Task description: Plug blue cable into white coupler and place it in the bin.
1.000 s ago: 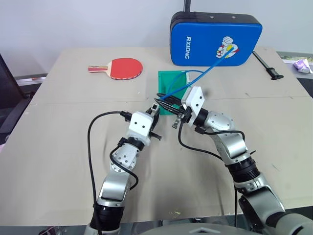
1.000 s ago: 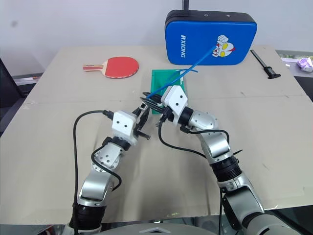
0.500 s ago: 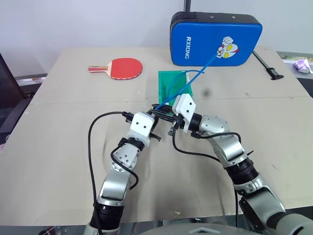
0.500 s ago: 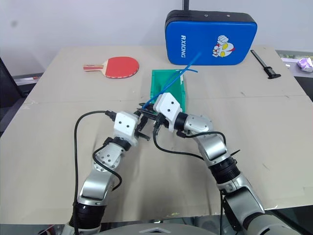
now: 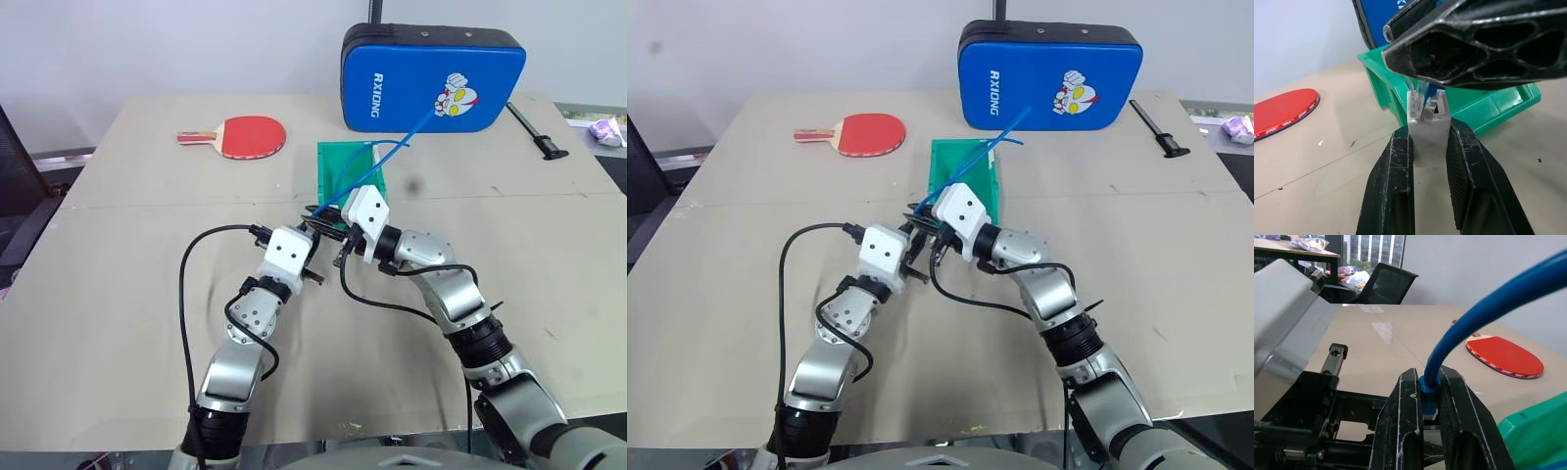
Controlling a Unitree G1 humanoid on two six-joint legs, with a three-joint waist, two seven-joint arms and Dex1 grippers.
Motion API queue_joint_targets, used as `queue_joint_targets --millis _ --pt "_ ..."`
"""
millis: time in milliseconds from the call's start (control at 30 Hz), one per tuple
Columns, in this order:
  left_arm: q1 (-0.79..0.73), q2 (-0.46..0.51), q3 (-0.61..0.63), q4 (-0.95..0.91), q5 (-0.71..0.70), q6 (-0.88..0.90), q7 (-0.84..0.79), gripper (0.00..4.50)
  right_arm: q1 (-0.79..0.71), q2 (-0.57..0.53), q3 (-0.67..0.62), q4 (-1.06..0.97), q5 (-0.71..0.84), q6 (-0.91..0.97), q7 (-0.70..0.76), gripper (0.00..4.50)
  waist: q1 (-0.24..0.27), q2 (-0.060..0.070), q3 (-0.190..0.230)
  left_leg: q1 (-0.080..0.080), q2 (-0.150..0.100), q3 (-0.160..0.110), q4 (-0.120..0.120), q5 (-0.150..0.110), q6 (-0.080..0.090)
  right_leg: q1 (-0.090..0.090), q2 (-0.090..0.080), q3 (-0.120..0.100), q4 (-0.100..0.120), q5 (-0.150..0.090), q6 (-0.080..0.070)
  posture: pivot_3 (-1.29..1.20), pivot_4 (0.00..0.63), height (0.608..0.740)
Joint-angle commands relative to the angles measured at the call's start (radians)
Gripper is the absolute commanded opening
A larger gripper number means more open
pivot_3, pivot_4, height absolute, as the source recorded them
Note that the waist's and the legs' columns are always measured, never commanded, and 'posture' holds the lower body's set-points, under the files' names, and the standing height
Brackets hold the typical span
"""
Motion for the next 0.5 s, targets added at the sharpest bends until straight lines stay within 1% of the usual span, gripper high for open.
queue_joint_targets --millis 33,300,500 --pt "-0.002 -0.004 -0.014 -0.029 0.007 -0.018 -0.002 0.3 -0.01 -0.01 -0.003 0.006 -0.022 0.031 -0.011 0.0 0.0 0.0 0.0 0.0 0.0 0.0 0.0 0.0 0.0 0.0 0.0 0.0 0.0 0.0 0.0 0.0 0.15 0.728" --pt "0.003 -0.007 -0.015 -0.034 0.004 -0.014 0.004 0.3 -0.006 -0.024 0.007 0.0 -0.042 0.09 -0.014 0.0 0.0 0.0 0.0 0.0 0.0 0.0 0.0 0.0 0.0 0.0 0.0 0.0 0.0 0.0 0.0 0.0 0.15 0.728" --pt "0.005 -0.024 0.006 -0.035 -0.009 -0.005 0.02 0.3 0.009 -0.034 0.015 -0.02 -0.035 0.117 0.006 0.0 0.0 0.0 0.0 0.0 0.0 0.0 0.0 0.0 0.0 0.0 0.0 0.0 0.0 0.0 0.0 0.0 0.15 0.728"
